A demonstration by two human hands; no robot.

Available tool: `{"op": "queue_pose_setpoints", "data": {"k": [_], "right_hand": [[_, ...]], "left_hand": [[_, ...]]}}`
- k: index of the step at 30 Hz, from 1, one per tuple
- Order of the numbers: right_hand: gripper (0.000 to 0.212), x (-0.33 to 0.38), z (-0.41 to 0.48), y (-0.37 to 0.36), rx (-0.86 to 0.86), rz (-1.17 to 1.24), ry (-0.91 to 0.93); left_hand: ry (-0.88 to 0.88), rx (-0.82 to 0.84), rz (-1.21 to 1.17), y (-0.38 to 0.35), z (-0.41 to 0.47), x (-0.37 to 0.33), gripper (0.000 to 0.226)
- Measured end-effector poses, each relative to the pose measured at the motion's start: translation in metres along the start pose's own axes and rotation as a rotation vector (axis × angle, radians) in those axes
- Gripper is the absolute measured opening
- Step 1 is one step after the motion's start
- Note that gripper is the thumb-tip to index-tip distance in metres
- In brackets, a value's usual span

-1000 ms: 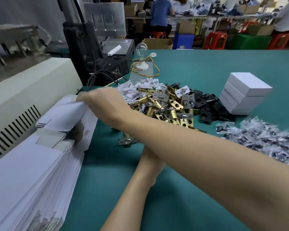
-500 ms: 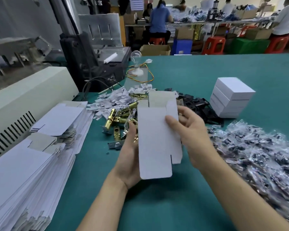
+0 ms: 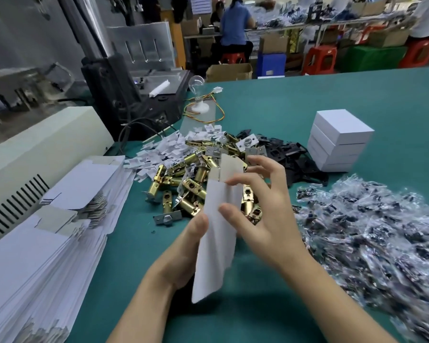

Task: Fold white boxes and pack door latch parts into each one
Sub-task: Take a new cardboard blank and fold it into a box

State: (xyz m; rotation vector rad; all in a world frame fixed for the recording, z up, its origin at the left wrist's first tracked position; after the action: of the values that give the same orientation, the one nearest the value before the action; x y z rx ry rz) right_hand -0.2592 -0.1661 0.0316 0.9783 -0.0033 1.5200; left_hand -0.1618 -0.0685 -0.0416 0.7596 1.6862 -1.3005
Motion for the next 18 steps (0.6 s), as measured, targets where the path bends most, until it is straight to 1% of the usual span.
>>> {"op": "queue_pose_setpoints", "data": {"k": [2, 3, 4, 6, 7, 8, 9, 10, 11, 12, 14, 15, 16, 18], "right_hand": [[0.037, -0.001, 0.001, 0.002, -0.001, 0.06, -0.028], [0.037, -0.003, 0.001, 0.002, -0.002, 0.073, -0.04], [0.038, -0.004, 0.001, 0.002, -0.002, 0.076, -0.051], [0.042, -0.008, 0.001, 0.002, -0.003, 0.084, -0.077], [0.043, -0.01, 0.002, 0.002, -0.01, 0.09, -0.087], [0.043, -0.012, 0.003, 0.003, -0.021, 0.097, -0.096], [0.044, -0.014, 0.003, 0.003, -0.03, 0.106, -0.106], [0.044, -0.016, 0.003, 0.002, -0.038, 0.118, -0.12], [0.044, -0.018, 0.003, 0.001, -0.042, 0.144, -0.146], [0.046, -0.022, 0.003, -0.002, -0.035, 0.2, -0.191], [0.054, -0.031, 0.0, -0.011, 0.021, 0.393, -0.323], [0.055, -0.035, -0.001, -0.016, 0.065, 0.474, -0.381], [0.052, -0.039, -0.002, -0.02, 0.108, 0.515, -0.422], [0.036, -0.041, -0.003, -0.026, 0.178, 0.518, -0.445]], "left_hand": [[-0.061, 0.06, 0.036, -0.008, -0.004, -0.008, 0.112], [-0.076, 0.077, 0.067, -0.012, -0.002, -0.014, 0.113], [-0.092, 0.089, 0.104, -0.014, 0.0, -0.019, 0.122], [-0.159, 0.146, 0.107, -0.016, -0.005, -0.029, 0.154], [-0.171, 0.131, 0.091, -0.012, -0.003, -0.029, 0.168], [-0.163, 0.082, 0.083, -0.008, 0.002, -0.03, 0.172], [-0.143, 0.037, 0.069, -0.006, 0.007, -0.028, 0.159], [-0.121, -0.045, 0.022, -0.004, 0.011, -0.023, 0.13], [-0.124, -0.079, -0.026, 0.0, 0.006, -0.02, 0.103], [-0.123, -0.119, -0.071, 0.007, 0.003, -0.016, 0.091], [-0.152, -0.212, -0.155, 0.021, 0.002, -0.013, 0.088], [-0.169, -0.248, -0.178, 0.023, 0.005, -0.016, 0.083], [-0.19, -0.275, -0.177, 0.024, 0.005, -0.019, 0.075], [-0.226, -0.32, -0.142, 0.026, 0.004, -0.022, 0.062]]}}
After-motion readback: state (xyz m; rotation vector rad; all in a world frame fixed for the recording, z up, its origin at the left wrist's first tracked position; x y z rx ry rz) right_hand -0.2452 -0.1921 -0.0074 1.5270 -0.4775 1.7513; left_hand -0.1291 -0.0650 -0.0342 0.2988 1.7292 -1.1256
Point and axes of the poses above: each hand's wrist, its own z-axis towards the middle knuckle, its own y-axis out of the back of the hand, x = y × z, the point moved 7 cm from there along z, towards the middle knuckle, and after that the axes turned 14 degrees about -z, right-handed, at the moved point
